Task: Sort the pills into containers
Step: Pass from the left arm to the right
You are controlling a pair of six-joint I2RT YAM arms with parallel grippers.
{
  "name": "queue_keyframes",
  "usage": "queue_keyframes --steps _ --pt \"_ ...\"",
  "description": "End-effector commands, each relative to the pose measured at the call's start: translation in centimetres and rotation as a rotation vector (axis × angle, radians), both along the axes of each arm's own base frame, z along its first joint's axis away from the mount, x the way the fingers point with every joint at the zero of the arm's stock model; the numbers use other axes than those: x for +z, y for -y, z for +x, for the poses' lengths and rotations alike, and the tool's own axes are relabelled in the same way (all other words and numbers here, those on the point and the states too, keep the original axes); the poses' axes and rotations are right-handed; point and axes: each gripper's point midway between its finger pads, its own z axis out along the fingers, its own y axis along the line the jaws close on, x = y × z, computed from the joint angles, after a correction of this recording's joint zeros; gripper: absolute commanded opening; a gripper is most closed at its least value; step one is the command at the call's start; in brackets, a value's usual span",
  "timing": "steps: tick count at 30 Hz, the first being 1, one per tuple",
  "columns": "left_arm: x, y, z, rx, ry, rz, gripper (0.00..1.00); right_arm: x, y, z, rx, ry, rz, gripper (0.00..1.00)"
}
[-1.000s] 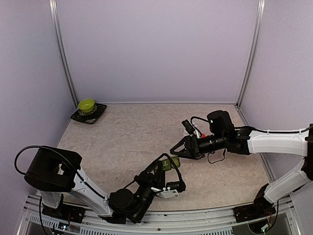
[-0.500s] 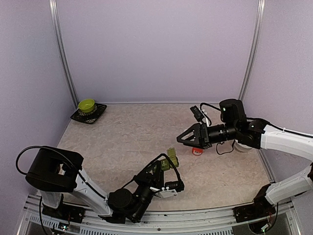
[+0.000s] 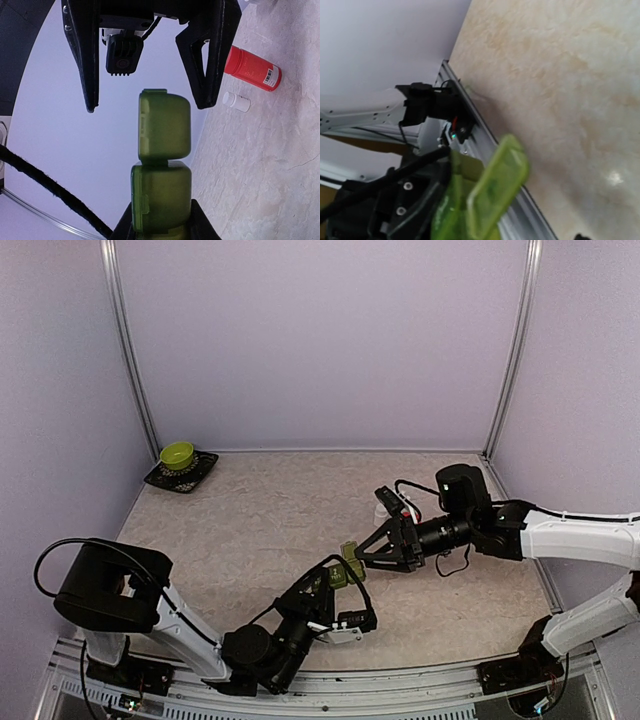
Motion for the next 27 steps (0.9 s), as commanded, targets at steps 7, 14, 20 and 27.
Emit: queue_keyframes --steps 7,14,20,27 --pt "0.7 0.1 0.2 0.010 0.015 -0.034 0.18 0.0 -1.9 -1.3 0.072 -0.037 0.034 0.78" --pt "0.6 0.2 0.2 0.011 0.027 -0.027 0.18 -0.4 -2.9 -2.1 0.114 -0.067 0.049 0.73" --pt "0.6 0.1 0.2 0.016 0.032 -0.025 0.18 -0.6 -3.4 -2.4 0.139 -0.097 0.068 0.65" --pt "0.7 0.0 0.3 0.022 0.039 -0.034 0.18 -1.2 -3.8 -2.9 0.158 -0.131 0.082 0.58"
